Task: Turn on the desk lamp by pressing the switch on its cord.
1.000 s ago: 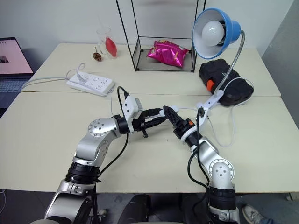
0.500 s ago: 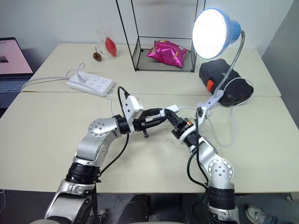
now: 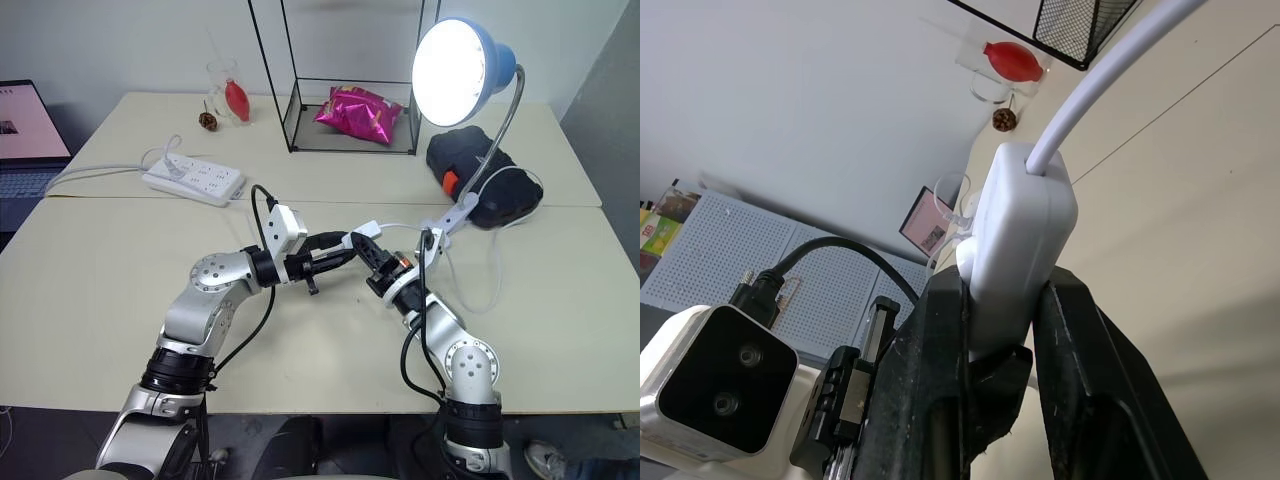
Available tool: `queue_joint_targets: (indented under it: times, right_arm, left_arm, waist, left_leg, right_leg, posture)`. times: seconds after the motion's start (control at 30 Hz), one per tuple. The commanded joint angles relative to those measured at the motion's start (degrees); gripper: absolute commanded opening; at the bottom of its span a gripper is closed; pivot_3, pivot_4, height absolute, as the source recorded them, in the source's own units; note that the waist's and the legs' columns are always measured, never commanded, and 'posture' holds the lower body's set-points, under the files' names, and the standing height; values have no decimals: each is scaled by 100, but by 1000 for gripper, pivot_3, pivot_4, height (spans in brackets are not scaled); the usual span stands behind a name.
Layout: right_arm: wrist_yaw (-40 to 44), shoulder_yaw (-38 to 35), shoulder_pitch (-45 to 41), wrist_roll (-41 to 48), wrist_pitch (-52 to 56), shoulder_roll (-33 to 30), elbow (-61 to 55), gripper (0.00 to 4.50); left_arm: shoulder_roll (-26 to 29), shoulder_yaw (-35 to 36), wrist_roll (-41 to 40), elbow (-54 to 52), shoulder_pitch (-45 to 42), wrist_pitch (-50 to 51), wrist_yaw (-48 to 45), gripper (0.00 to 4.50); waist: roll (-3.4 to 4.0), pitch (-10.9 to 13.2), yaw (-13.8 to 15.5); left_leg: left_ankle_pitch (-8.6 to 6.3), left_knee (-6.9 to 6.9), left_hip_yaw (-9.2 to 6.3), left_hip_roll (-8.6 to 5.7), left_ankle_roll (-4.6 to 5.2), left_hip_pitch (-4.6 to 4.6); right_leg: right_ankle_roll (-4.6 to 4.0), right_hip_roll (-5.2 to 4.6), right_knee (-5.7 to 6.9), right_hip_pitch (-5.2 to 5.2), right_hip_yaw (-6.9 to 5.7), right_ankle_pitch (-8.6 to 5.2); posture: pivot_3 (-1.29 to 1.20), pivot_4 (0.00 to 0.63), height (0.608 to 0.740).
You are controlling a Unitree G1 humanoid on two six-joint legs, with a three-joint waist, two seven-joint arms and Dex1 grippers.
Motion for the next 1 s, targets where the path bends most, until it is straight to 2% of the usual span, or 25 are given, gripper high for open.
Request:
queue_joint_targets:
  times: [0.03,0.37,0.53,0.67,0.73,0.8,1.0]
  right_arm:
    - [29,-35,-74,146,-70,141,-73,1206]
    - [99,-96,31,128,-11,-46,-187,3303]
    - [287,-60,301,-72,277,-840,-772,4407]
    - [832,364,545,-721,507,-2070,-1638,4500]
    - [1293,670,613,-1386,444,-3006,-2182,4500]
    - [1623,848,595,-1863,322,-3655,-2498,4500]
    - [2322,1051,421,-2846,87,-4808,-2798,4500]
  left_arm:
    - [10,13,-71,-212,-112,-114,12,1085]
    - [41,0,-12,-164,-127,-151,31,1085]
    - [134,-15,138,-61,-134,-242,58,1085]
    - [256,-39,295,138,-161,-315,85,1085]
    - [321,-39,400,440,-228,-349,90,1085]
    - [362,-86,523,784,-273,-520,54,1085]
    - [179,-213,683,1718,-388,-1044,-27,1085]
  waist:
    - [0,0,0]
    - [0,0,0]
    - [2,1,10]
    - [5,3,10]
    - [8,5,13]
    - [8,5,16]
    - [7,6,15]
  left_leg:
    - [0,0,0,0,0,0]
    - [0,-2,0,0,0,-2]
    - [0,-3,-1,0,0,-10]
    - [0,-4,1,-4,0,-17]
    - [0,-5,-1,-2,0,-18]
    - [-1,-6,-2,-3,1,-17]
    - [0,0,0,-1,1,-16]
  right_leg:
    - [0,0,0,0,0,0]
    - [1,0,-5,0,0,-1]
    - [1,-1,-18,-1,-2,0]
    - [3,-5,-36,-1,-1,0]
    - [6,-3,-40,-1,-3,-2]
    - [18,-2,-40,-2,-5,-10]
    - [21,1,-41,-1,-3,-11]
  posture:
    - [0,150,740]
    - [0,150,740]
    - [0,150,740]
    - [0,150,740]
    - [0,150,740]
    - [0,150,740]
    - [0,150,740]
